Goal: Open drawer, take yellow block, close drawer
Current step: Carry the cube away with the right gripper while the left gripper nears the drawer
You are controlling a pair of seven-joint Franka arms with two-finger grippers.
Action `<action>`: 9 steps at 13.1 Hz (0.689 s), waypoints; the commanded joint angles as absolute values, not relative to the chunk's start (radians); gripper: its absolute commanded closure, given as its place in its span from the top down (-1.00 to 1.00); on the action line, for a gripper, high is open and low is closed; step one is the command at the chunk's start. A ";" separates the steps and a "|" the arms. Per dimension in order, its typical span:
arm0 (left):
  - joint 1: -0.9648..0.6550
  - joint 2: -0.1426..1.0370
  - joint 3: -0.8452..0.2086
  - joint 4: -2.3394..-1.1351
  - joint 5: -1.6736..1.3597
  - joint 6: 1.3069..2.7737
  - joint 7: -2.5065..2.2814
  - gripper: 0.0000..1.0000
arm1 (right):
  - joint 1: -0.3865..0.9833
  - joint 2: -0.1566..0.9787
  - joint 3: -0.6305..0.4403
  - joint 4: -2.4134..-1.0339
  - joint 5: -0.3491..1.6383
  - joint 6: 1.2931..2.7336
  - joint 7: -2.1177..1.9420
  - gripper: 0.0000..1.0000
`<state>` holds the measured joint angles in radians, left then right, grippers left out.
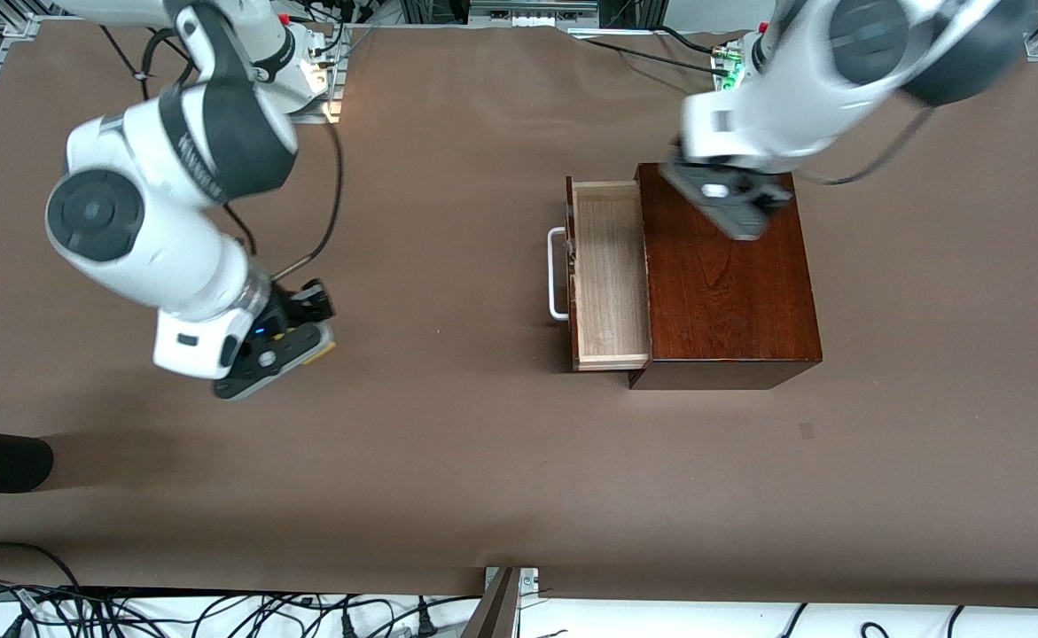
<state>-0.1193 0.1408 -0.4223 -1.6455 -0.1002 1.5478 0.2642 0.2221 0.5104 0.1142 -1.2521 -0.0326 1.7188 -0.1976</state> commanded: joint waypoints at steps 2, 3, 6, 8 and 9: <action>-0.282 0.461 -0.451 -1.352 -0.123 1.528 0.291 1.00 | 0.195 0.373 0.026 -1.603 -0.003 1.880 -0.101 -1.00; -0.335 0.541 -0.449 -1.263 -0.121 1.529 0.291 1.00 | 0.184 0.377 0.018 -1.630 -0.003 1.910 -0.095 -1.00; -0.411 0.672 -0.446 -1.140 -0.121 1.534 0.291 1.00 | 0.152 0.380 0.000 -1.805 0.000 2.121 -0.074 -1.00; -0.405 0.678 -0.443 -1.161 -0.082 1.561 0.354 1.00 | 0.135 0.377 0.000 -1.952 0.032 2.291 -0.074 -1.00; -0.414 0.695 -0.442 -1.176 -0.028 1.598 0.486 1.00 | 0.127 0.379 0.000 -2.023 0.032 2.380 -0.074 -1.00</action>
